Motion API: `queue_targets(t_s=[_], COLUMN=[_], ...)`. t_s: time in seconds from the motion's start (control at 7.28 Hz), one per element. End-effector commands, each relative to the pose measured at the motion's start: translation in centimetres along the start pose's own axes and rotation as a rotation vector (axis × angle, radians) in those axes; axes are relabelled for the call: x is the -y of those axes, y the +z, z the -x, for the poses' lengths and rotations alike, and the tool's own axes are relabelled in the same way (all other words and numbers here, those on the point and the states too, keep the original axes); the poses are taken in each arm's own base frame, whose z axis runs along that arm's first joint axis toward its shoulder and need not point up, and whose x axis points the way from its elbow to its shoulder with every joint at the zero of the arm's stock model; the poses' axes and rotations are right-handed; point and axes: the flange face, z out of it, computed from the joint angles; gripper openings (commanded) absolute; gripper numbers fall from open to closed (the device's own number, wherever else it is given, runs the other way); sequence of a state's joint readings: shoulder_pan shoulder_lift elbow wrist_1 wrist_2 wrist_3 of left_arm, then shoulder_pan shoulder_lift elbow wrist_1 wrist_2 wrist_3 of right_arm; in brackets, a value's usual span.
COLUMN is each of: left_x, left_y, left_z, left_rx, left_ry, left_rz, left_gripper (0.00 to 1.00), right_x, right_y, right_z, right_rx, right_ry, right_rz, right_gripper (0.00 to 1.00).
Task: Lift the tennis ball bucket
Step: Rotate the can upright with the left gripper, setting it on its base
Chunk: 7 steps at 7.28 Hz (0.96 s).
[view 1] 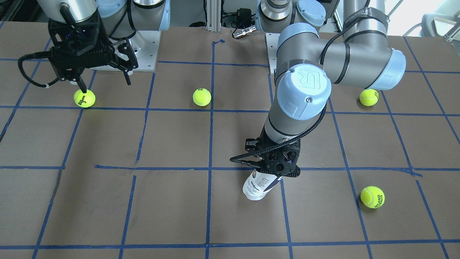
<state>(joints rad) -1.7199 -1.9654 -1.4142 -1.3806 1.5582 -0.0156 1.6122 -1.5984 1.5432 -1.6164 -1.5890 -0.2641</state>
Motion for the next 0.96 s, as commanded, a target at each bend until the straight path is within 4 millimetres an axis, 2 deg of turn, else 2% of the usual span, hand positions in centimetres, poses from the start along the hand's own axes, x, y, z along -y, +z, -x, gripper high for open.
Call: queue_targets(t_s=[0.0,0.14,0.41,0.69,0.82], left_x=[0.1,0.3,0.4,0.1,-0.5], left_y=[0.0,-0.6,-1.8,-4.1,-6.3], left_z=[-0.4,-0.9,-1.3,-1.3,-1.3], left_rx=[-0.007,-0.015,-0.031,-0.034,-0.033], left_ry=[-0.003,-0.006,-0.017,-0.019,-0.019], left_rz=[-0.005,-0.018,-0.04,-0.074,-0.089], left_gripper=[0.64,0.79,0.84,0.84,0.78], right_x=[0.0,0.0,0.0,0.0,0.0], right_y=[0.0,0.0,0.0,0.0,0.0], right_z=[0.0,0.0,0.0,0.0,0.0], right_rx=[-0.001,0.0,-0.001,0.001,0.001], right_ry=[0.0,-0.001,-0.001,-0.001,-0.001], right_rz=[-0.002,0.0,-0.002,-0.002,-0.002], right_gripper=[1.0,1.0,1.0,1.0,1.0])
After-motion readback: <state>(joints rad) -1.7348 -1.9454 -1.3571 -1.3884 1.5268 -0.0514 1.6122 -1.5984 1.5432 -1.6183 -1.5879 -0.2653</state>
